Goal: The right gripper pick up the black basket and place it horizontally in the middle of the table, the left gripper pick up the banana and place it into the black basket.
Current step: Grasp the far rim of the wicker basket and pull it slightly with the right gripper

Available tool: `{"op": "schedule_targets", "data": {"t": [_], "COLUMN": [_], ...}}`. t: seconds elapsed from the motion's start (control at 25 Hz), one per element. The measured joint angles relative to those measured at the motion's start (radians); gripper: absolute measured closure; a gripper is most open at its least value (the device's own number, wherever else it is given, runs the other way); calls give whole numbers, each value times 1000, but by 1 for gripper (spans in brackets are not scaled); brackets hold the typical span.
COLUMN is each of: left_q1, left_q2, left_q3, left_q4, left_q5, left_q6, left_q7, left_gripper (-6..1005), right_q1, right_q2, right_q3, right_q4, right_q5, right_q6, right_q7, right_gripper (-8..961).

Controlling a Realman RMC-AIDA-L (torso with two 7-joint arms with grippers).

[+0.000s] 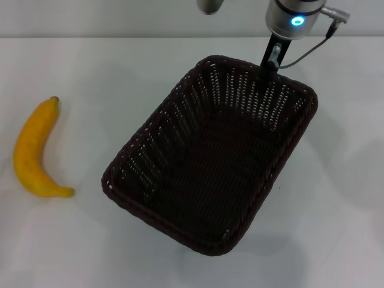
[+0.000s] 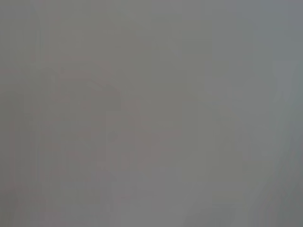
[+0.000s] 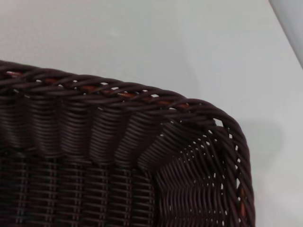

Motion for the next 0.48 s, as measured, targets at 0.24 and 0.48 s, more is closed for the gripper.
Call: {"op": "schedule_targets", "data": {"t": [0.24,0.48], "left_q1": [-6,-24], "left_q2": [0,0], "left_q3": [-2,0], "left_q4": [0,-5], "left_q5": [0,0], "left_q6": [0,1], "left_q7": [0,7], "left_gripper": [138,138], "right_q1": [-10,-10], "right_q2": [0,0], "right_q3": [-91,-106], "right_q4": [15,24], "right_q5": [73,85], "right_q6": [-25,-19], "right_q7": [19,19], "right_gripper": [651,657]}}
